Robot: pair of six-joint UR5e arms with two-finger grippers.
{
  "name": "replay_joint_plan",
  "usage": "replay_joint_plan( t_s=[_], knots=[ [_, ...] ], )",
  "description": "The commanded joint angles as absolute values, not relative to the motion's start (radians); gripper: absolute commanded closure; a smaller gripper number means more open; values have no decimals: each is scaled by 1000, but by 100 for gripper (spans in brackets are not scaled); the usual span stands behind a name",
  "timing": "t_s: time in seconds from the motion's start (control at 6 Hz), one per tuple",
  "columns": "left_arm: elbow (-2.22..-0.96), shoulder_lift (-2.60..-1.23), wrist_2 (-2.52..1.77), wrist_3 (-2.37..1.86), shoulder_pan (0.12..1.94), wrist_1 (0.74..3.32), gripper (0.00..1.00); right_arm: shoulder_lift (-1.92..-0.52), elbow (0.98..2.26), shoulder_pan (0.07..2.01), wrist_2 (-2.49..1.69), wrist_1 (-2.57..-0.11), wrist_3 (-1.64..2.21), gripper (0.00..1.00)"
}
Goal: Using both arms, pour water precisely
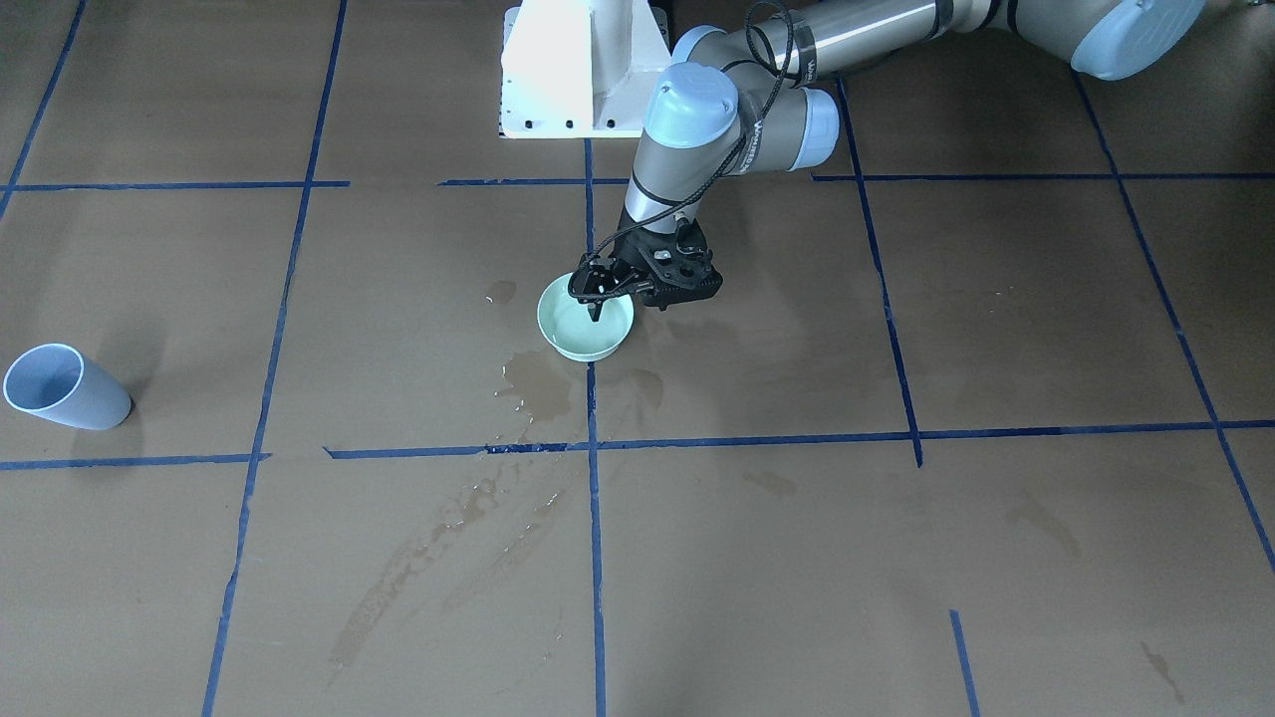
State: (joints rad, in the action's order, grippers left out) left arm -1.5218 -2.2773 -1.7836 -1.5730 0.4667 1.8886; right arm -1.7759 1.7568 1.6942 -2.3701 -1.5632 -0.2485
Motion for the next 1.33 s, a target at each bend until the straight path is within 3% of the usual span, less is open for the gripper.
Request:
replay_joint_plan(
  t_s=[0.0,0.17,0.33,0.83,1.17],
  knots=[
    [-1514,-2279,-1782,-1575,462,1891,53,-1778,1756,1695,-2370,-1563,-249,0],
    [-1514,-2279,-1782,-1568,462,1890,85,-1778,1756,1695,-2370,-1565,-249,0],
    [-1516,-2281,-1782,-1569,462,1890,96,-1778,1756,1695,-2370,-1565,-249,0],
    [-1528,-2278,-1782,-1565,471,1887,100,-1778,1750,1694,-2370,-1562,-247,0],
    [-1625,-2231,-1792,-1562,515,1885,100,-1778,1747,1695,-2370,-1559,-247,0]
  ],
)
